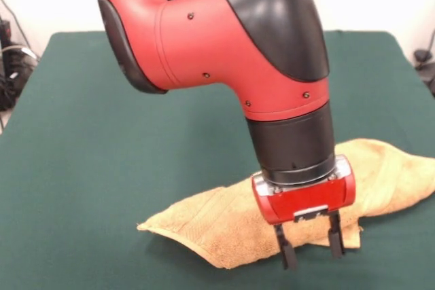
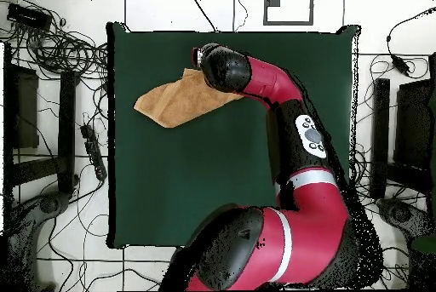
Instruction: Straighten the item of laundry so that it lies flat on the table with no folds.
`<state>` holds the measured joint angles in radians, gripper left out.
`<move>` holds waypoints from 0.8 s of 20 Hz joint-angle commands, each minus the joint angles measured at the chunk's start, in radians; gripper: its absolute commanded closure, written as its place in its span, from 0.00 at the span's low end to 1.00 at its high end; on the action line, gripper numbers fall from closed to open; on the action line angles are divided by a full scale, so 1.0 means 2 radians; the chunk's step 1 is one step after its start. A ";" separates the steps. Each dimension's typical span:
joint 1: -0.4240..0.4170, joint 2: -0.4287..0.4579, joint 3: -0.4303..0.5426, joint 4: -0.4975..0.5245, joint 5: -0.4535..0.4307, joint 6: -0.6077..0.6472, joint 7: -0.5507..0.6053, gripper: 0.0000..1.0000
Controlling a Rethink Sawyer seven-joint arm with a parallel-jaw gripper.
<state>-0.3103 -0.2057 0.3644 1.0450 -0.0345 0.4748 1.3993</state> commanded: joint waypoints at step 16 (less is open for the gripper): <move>0.050 0.038 -0.003 -0.039 -0.025 0.230 0.014 0.00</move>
<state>-0.2523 -0.1982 0.3637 1.0056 -0.0436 0.8462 1.3993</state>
